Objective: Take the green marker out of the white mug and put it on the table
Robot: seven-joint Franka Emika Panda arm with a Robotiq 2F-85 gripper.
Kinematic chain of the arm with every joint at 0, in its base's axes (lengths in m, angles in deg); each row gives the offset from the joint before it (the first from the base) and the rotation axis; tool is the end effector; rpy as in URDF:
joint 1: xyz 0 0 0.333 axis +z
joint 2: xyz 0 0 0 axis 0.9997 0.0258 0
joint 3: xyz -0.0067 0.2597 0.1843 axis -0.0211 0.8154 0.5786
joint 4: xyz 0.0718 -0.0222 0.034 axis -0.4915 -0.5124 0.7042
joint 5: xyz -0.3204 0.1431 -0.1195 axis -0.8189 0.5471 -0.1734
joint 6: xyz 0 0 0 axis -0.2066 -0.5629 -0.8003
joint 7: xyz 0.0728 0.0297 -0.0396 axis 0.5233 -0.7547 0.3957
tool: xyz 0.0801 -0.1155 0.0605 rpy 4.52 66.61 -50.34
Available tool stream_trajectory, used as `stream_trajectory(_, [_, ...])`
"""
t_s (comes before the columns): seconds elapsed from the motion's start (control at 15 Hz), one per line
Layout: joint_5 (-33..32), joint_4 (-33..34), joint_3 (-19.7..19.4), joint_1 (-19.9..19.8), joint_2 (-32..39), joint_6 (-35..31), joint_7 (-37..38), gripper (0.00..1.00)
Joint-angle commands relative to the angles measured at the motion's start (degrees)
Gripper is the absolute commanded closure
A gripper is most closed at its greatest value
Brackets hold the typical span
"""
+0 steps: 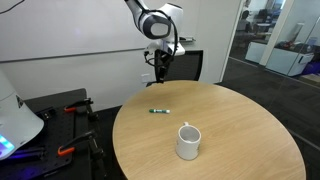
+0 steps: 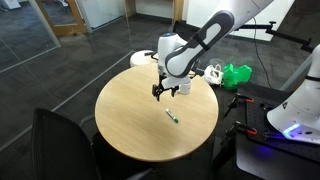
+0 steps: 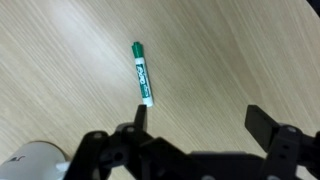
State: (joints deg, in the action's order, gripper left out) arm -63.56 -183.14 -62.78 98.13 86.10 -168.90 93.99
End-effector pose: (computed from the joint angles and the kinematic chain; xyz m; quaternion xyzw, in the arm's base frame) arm 0.5881 0.0718 0.1543 -0.9318 0.3564 0.0345 0.0595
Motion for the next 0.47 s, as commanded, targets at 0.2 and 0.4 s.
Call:
stream_trajectory(0.2, [-0.5, 0.4, 0.6, -0.8, 0.8, 0.1, 0.3, 0.0])
stream_trajectory(0.4, [-0.5, 0.6, 0.6, -0.8, 1.1, 0.1, 0.3, 0.0])
